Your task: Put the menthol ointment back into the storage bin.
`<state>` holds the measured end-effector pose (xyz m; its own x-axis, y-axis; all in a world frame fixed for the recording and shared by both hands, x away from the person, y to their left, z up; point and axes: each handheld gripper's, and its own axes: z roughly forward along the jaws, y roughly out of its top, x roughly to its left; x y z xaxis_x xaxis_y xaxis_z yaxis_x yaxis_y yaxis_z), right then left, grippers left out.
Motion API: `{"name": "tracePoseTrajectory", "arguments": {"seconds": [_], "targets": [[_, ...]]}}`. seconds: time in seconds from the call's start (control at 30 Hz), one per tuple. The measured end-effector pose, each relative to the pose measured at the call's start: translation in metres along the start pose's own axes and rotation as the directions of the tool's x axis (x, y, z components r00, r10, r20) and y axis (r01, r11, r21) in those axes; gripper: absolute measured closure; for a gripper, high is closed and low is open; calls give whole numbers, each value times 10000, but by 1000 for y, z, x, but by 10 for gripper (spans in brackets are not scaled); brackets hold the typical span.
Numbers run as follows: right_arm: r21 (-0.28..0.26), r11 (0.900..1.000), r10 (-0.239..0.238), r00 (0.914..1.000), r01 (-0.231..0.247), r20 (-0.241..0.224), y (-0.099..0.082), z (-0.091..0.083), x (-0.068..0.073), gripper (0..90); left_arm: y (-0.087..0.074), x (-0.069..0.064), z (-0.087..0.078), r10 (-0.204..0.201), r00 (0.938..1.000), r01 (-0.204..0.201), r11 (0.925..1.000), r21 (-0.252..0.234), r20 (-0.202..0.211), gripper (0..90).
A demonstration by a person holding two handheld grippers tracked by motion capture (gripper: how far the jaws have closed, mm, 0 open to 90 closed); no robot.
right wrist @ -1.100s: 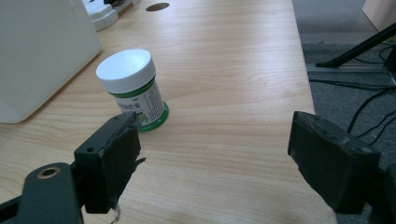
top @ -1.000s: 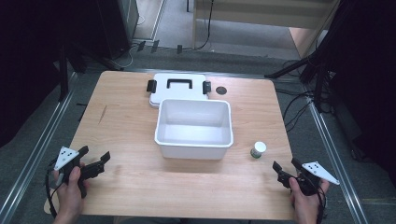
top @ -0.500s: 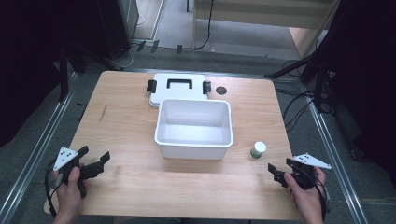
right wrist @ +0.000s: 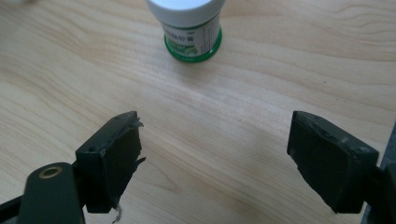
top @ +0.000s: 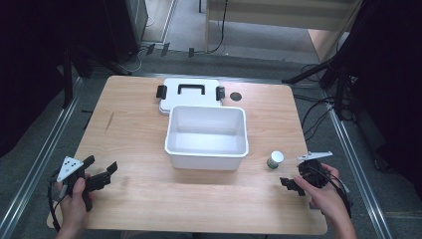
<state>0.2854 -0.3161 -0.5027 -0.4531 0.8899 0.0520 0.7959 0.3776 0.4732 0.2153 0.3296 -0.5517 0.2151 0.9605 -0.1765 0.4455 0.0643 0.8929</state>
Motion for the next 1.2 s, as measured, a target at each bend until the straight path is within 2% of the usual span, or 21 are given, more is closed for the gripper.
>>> {"name": "tracePoseTrajectory", "arguments": {"seconds": [0.03, 0.17, 0.2, 0.37, 0.4, 0.53, 0.73, 0.9, 1.07, 1.17, 1.2], "targets": [[567, 9981, -227, 9997, 221, 97, 8, 1, 1, 180, 0, 0, 0, 4, 10000, -4, 10000, 19, -2, 91], [1566, 9862, -593, 9979, 545, 260, 24, 3, 4, 166, 0, 0, 0, 0, 10000, 0, 10000, 6, -17, 91], [1566, 9862, -593, 9979, 545, 260, 24, 3, 4, 166, 0, 0, 0, 10, 10000, -10, 10000, 10, -18, 91], [2554, 9638, -904, 9949, 759, 454, 39, 6, 11, 160, 0, 0, 0, -6, 10000, 6, 10000, 23, -5, 91], [2719, 9593, -964, 9935, 764, 607, 44, 7, 13, 163, 0, 0, 0, -7, 10000, 7, 10000, 35, 3, 91], [2908, 9545, -954, 9915, 659, 886, 56, 9, 15, 182, 0, 0, 0, -48, 10000, 49, 10000, 27, -21, 91], [2943, 9537, -941, 9912, 628, 933, 72, 10, 20, 214, 0, 0, 0, -34, 10000, 34, 10000, 49, -21, 91], [3192, 9464, -845, 9918, 500, 954, 90, 17, 25, 243, 0, 0, 0, 12, 10000, -12, 10000, 64, -42, 91], [3435, 9385, -686, 9943, 364, 821, 98, 24, 27, 306, 0, 0, 0, 14, 10000, -14, 10000, 59, -73, 91], [3608, 9319, -627, 9961, 359, 627, 101, 31, 27, 393, 0, 0, 0, 10, 10000, -9, 10000, 62, -82, 91], [3608, 9319, -627, 9961, 359, 627, 101, 31, 27, 393, 0, -1, 0, -14, 10000, 14, 10000, 43, -86, 91]]}}
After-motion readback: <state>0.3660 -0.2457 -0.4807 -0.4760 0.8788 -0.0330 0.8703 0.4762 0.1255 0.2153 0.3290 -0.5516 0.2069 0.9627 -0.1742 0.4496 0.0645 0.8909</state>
